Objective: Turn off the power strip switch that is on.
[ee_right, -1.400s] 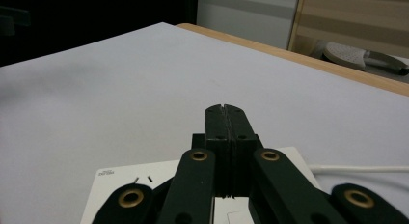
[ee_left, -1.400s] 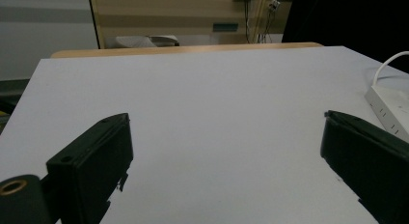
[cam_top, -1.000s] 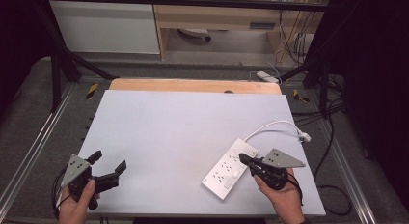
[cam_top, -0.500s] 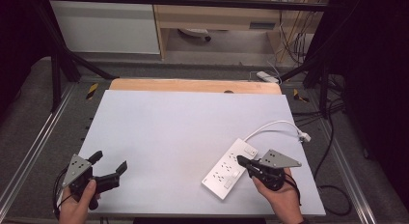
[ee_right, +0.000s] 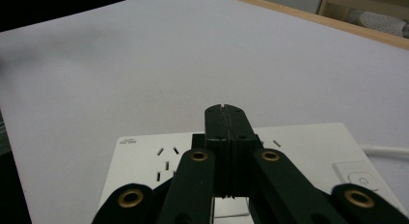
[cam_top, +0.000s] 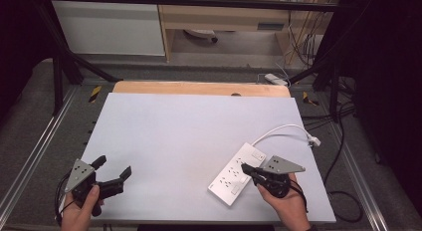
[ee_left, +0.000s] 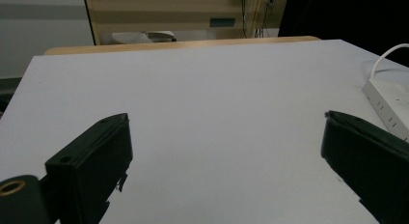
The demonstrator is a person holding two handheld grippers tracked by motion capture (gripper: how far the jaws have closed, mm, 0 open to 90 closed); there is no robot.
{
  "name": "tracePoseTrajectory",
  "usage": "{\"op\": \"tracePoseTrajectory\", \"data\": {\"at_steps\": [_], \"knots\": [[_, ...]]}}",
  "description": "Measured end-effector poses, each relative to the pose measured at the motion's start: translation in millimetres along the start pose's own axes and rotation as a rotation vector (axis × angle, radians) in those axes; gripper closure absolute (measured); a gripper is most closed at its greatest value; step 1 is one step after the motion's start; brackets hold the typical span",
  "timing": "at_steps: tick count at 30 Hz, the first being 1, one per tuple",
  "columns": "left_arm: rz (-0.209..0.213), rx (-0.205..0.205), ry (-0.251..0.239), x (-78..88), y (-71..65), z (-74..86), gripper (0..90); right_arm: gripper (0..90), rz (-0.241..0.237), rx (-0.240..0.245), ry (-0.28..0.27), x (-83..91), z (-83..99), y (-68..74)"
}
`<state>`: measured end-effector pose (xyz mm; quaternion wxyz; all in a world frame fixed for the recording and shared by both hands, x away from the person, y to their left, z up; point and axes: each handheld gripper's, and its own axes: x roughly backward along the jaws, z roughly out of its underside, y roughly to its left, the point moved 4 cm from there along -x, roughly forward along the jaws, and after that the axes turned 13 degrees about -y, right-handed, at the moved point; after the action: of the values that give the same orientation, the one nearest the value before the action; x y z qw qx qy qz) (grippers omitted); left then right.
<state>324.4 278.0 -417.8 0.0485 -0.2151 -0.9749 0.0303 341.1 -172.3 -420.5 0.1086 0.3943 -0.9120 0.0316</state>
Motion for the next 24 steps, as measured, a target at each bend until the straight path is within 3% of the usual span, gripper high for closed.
{"op": "tracePoseTrajectory", "data": {"at_steps": [24], "knots": [[-0.003,0.006,-0.001,0.1,1.5,-0.4,3.9,89.7,-0.048,-0.012,0.109,-8.2,24.0,15.3]]}}
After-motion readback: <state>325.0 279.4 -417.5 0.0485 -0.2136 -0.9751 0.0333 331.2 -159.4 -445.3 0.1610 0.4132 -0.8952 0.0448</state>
